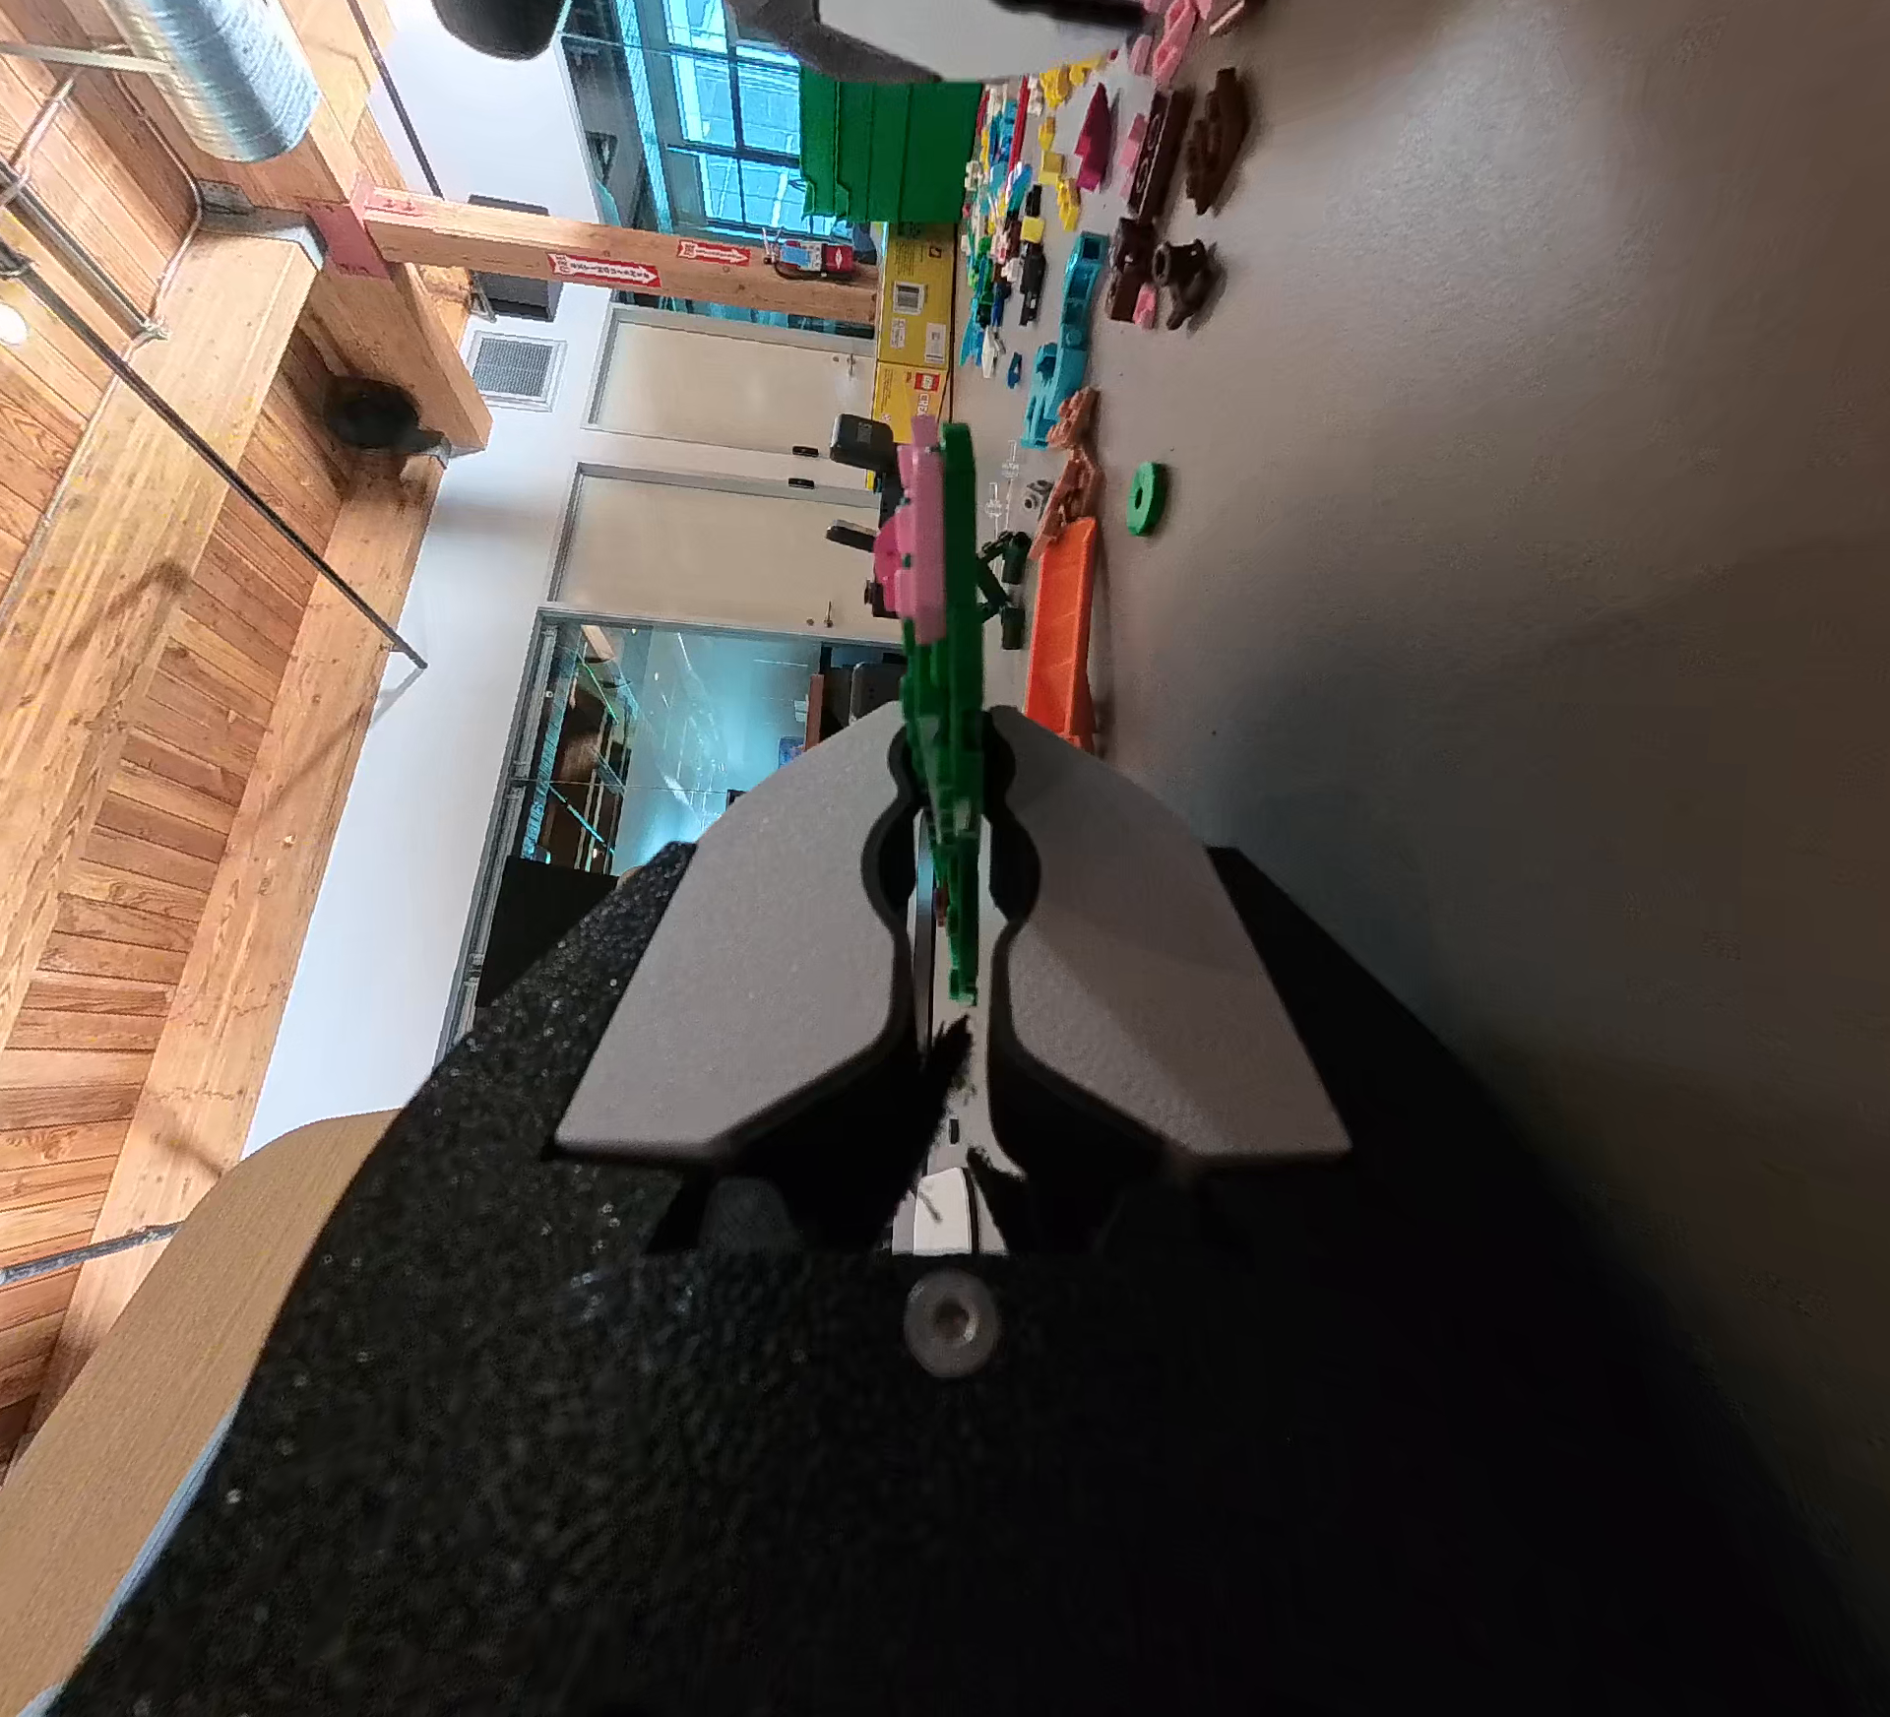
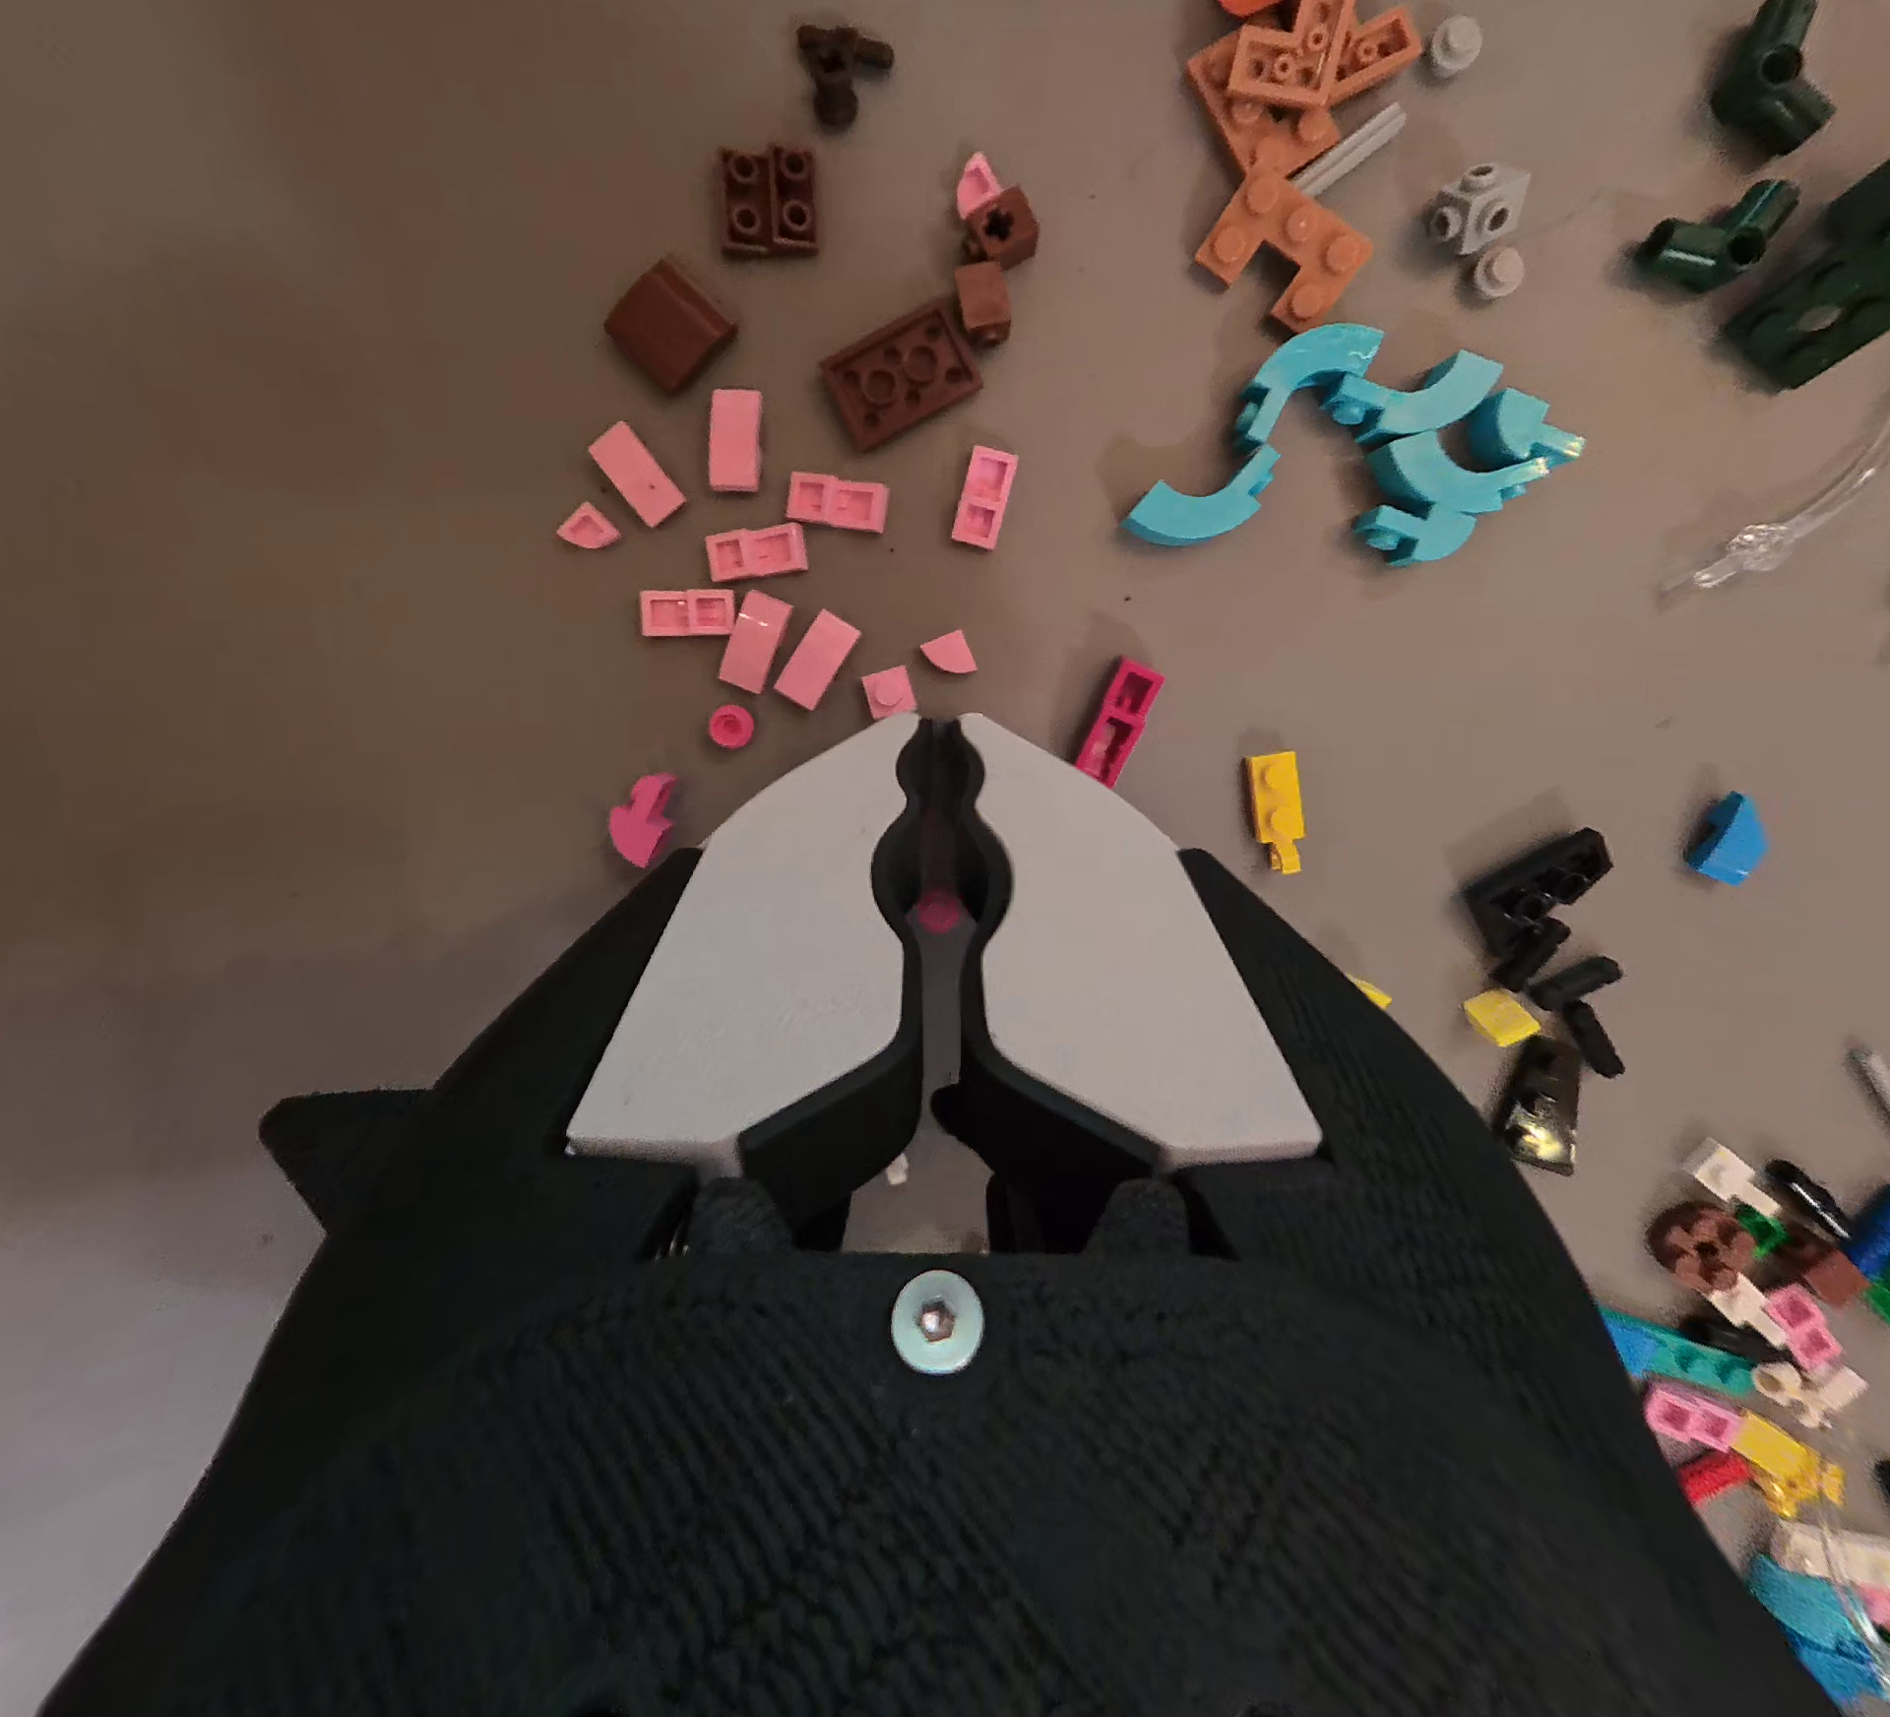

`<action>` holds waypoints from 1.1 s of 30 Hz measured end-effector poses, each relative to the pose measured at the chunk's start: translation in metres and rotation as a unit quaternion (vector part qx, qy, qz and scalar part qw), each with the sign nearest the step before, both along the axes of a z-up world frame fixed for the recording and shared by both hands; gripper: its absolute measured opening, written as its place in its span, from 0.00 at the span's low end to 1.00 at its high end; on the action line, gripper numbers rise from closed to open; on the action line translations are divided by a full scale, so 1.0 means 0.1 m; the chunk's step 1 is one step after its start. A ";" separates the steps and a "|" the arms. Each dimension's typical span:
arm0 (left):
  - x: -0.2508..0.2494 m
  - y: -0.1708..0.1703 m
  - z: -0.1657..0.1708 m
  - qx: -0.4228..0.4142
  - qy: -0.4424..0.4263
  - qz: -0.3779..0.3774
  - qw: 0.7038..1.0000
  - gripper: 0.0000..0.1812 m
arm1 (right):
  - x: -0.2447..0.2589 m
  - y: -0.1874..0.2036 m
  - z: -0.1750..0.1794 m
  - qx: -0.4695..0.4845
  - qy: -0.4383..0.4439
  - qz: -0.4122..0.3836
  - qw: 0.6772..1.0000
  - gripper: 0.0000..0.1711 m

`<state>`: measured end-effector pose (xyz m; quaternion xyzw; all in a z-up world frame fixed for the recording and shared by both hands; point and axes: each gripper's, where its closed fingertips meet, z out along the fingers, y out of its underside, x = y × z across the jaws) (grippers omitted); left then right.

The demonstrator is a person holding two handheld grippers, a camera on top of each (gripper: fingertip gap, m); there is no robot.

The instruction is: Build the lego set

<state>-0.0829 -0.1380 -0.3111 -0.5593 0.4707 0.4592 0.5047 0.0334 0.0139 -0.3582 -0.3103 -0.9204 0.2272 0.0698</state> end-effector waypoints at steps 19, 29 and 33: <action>0.00 0.00 0.00 -0.001 0.001 -0.001 1.000 0.05 | -0.09 -0.08 0.00 -0.039 0.006 0.005 0.999 0.05; 0.05 0.01 0.01 0.002 0.006 -0.006 1.000 0.05 | -0.09 -0.09 0.01 -0.035 0.025 0.003 0.999 0.03; 0.07 0.03 0.06 0.019 0.025 0.002 1.000 0.05 | -0.17 -0.34 0.22 -0.057 0.063 0.019 0.996 0.02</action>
